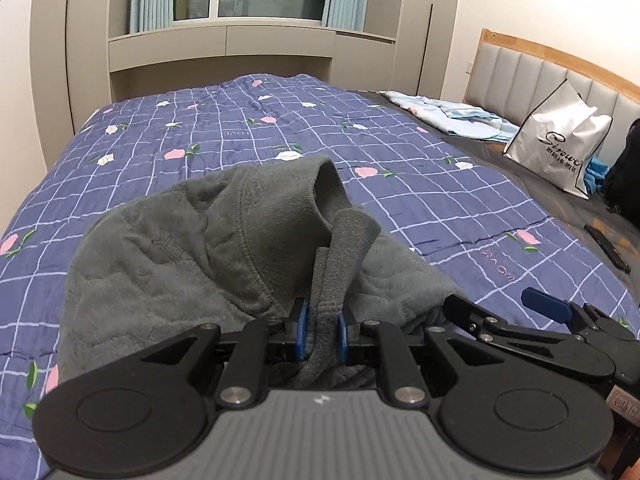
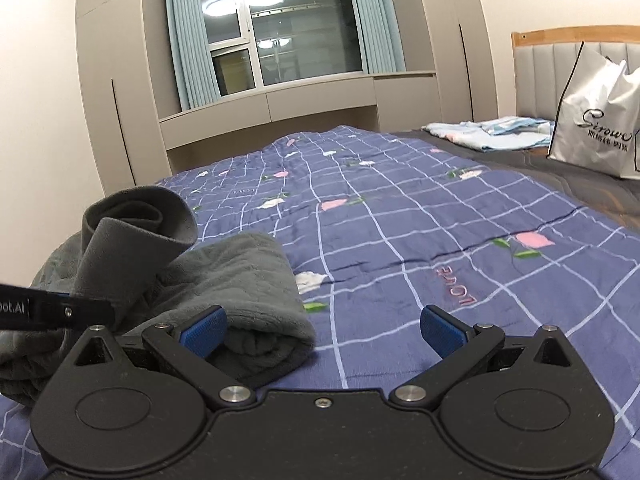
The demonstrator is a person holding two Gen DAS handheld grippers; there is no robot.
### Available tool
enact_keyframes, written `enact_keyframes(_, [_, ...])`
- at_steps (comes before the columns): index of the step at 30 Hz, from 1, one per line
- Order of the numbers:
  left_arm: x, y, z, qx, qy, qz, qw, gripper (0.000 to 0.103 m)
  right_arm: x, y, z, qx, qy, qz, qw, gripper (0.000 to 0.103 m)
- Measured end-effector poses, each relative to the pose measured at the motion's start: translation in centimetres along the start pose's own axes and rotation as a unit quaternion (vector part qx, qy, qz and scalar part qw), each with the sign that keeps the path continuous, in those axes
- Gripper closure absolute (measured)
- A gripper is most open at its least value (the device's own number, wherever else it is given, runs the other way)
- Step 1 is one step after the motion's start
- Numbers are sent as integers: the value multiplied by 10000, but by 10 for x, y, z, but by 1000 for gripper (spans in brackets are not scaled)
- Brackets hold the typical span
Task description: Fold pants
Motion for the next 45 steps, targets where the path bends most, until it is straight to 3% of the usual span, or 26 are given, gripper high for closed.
enact_keyframes(3, [6, 0, 0, -21, 6, 33, 10000, 85, -2, 3, -1, 19, 32, 62, 10000, 0])
enact_keyframes(5, [9, -2, 0, -159, -56, 51, 9998, 66, -3, 3, -2, 26, 69, 89, 9999, 0])
enact_keyframes(7, [12, -6, 1, -350, -258, 92, 9990, 38, -3, 3, -2, 32, 108, 102, 9999, 0])
enact_keyframes(11, [15, -22, 6, -469, -431, -24, 9980, 30, -3, 5, -4, 54, 139, 117, 9998, 0])
enact_keyframes(15, [21, -39, 19, -142, -534, -218, 9982, 14, -1, 2, -4, 128, 142, 40, 9998, 0])
enact_keyframes(19, [29, -57, 39, 326, -613, -438, 9966, 1, 6, -5, -1, 503, 133, -133, 9986, 0])
enact_keyframes(24, [26, -67, 73, 988, -779, -567, 9904, 1, 21, -5, 12, 1277, 70, -228, 9915, 0])
enact_keyframes(29, [11, -61, 123, 1525, -1443, -312, 9772, 1, 42, 13, 28, 2077, -43, 57, 9782, 0])
enact_keyframes(36, [-7, -53, 181, 1732, -2263, -113, 9585, 1, 67, 58, 43, 2701, -394, 605, 9601, 0])
enact_keyframes(41, [-11, -43, 190, 1606, -2401, 5, 9574, 1, 72, 95, 41, 2994, -208, 1022, 9484, 0])
enact_keyframes(45, [-12, -40, 183, 1644, -2351, -11, 9580, 1, 73, 96, 49, 3355, -157, 1073, 9358, 0])
Point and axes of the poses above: each gripper's, at about its wrist camera, not at the fingertips, and y roughly the way its jaws point, z to its left, x to its top, the point moved 2 cm from there along y, roughly the way its jaws point, and after that the axes turned 8 degrees about -y, right-handed, at the moved point
